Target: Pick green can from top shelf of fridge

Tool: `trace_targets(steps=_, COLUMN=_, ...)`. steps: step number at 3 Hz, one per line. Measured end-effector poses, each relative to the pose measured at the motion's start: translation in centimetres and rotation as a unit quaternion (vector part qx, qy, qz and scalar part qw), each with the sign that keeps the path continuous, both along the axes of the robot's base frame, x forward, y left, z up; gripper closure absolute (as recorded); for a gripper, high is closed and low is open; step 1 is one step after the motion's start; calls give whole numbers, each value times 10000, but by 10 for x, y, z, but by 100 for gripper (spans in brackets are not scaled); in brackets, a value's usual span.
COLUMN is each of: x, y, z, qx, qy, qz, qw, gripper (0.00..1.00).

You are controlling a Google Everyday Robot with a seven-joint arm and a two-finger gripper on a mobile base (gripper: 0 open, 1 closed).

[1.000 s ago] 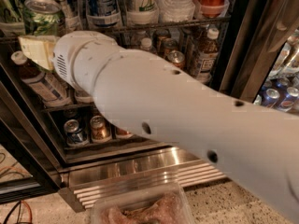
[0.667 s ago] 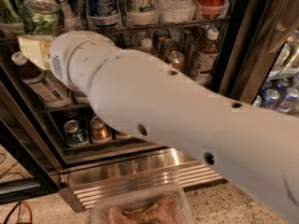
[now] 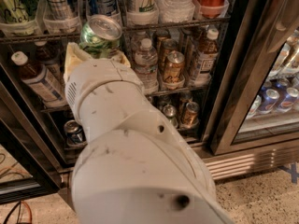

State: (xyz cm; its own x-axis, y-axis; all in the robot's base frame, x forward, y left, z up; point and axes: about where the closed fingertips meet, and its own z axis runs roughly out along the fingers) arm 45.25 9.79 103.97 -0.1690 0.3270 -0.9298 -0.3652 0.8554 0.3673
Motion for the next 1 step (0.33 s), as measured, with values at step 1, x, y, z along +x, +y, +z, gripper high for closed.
trace_targets(steps=1, x=0, y=0, z=0, qx=0, qy=0, qz=0, qw=10000, gripper=100)
